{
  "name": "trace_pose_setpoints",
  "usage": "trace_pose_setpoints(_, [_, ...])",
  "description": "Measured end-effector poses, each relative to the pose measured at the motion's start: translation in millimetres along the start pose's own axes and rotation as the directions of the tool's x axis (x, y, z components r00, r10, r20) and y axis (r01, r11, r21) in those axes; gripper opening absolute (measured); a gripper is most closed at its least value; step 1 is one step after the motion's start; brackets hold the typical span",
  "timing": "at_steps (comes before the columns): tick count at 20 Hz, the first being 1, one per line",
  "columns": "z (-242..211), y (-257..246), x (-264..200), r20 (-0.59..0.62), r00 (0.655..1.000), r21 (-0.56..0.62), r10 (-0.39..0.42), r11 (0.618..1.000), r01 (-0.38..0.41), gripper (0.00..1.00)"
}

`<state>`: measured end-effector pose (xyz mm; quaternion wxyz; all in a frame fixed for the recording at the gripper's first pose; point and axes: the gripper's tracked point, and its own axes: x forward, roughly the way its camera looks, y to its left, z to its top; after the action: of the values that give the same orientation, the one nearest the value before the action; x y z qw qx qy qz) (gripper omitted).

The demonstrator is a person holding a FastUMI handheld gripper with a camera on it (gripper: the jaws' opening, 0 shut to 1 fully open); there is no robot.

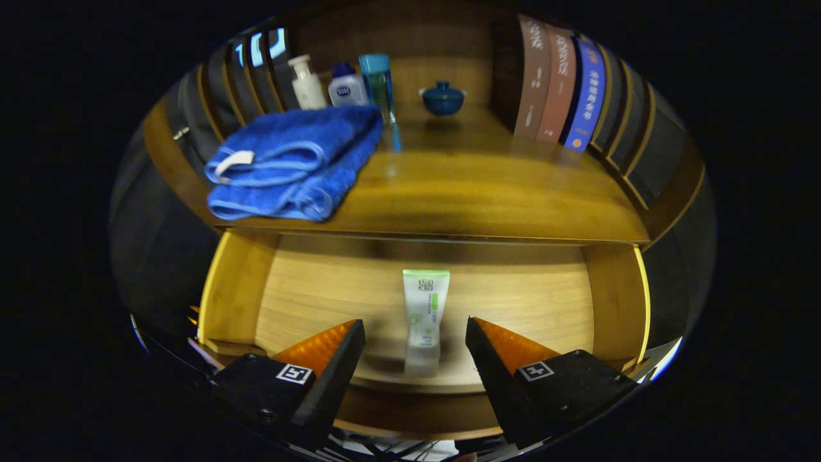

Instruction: Pull open the drawer, take out the items inside it, and place them on the countertop above the cabinet.

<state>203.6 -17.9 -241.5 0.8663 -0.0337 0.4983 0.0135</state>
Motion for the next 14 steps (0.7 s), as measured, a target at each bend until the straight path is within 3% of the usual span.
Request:
trace_pose_setpoints(2, [-0.3,-0.7,18.6,-0.062,0.998,0.028,-0.009,1.0,0.011,1.0])
trace_pose_setpoints(8, [-19.7,-6.0,55.4,-0.198,0.979,0.033,-0.054,0.998,0.062,0.74])
trace_pose_setpoints(12, [-24.7,-5.9,44.4,-0.195,0.98,-0.011,-0.046,0.999,0.045,0.33])
trace_pose_setpoints(14, [-17.7,-2.2,34.3,-0.156,0.987,0.033,-0.026,0.999,0.032,0.21])
